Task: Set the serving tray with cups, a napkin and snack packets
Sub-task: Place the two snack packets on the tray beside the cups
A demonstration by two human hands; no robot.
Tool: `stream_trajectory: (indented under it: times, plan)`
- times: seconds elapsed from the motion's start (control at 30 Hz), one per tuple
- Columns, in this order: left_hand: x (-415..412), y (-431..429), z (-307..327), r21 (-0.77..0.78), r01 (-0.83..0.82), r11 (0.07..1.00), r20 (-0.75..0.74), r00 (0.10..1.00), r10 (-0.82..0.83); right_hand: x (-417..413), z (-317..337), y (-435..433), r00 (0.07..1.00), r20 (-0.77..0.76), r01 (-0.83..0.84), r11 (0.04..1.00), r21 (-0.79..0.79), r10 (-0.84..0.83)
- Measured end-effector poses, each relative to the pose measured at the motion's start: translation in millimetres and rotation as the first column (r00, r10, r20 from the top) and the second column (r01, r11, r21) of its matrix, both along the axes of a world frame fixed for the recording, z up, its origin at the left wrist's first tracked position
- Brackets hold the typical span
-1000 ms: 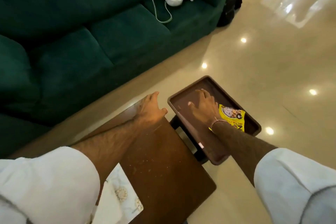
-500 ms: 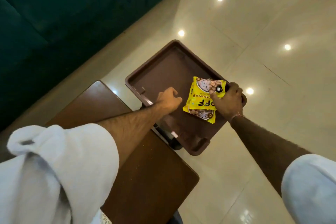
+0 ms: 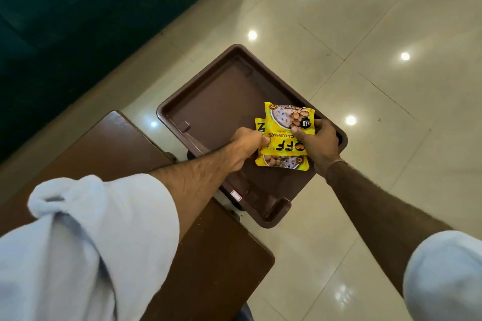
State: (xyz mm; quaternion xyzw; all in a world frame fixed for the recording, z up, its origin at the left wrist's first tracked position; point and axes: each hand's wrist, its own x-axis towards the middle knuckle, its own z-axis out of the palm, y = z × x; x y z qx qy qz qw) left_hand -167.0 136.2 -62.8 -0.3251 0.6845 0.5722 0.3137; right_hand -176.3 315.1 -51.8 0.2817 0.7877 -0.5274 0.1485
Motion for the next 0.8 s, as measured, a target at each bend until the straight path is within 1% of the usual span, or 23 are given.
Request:
stream_trajectory:
  times: [0.07,0.13,0.2,0.3,0.37,0.5,0.63,0.8]
  plan:
    - [3.9,-5.3,3.5,0.096,-0.063,0.993,0.004,0.998,0.063,-1.3,0.1,-2.9,0.997,0.027,0.071,0.990,-0.118,-0.068]
    - [10.5,-12.7,9.0,0.257,-0.143,0.956,-0.001,0.989,0.149,-3.3,2.7,-9.6,0.989,0.044,0.147,0.962,-0.231,-0.141]
    - [17.4,-21.5,15.7,0.415,-0.173,0.893,-0.014,0.980,0.196,-6.6,8.5,-18.4,0.974,0.063,0.224,0.902,-0.369,-0.217]
    - [26.4,-35.1,21.1,0.565,-0.170,0.807,-0.047,0.970,0.237,-13.0,18.7,-34.7,0.943,0.136,0.329,0.786,-0.523,-0.305]
    - [29.8,-42.0,23.3,0.590,-0.215,0.778,-0.039,0.955,0.293,-16.8,25.2,-46.9,0.927,0.177,0.371,0.739,-0.562,-0.331]
    - [34.2,-54.9,33.7,0.540,-0.328,0.775,-0.045,0.908,0.416,-16.5,38.0,-74.9,0.935,0.188,0.352,0.717,-0.601,-0.302]
    - [41.1,-80.7,45.0,0.542,-0.435,0.719,-0.056,0.835,0.548,-13.6,49.3,-94.9,0.965,0.157,0.262,0.715,-0.648,-0.211]
    - [67.3,-127.8,53.7,0.558,-0.545,0.626,-0.023,0.744,0.668,-6.3,60.5,-117.0,0.984,0.113,0.178,0.749,-0.639,-0.137]
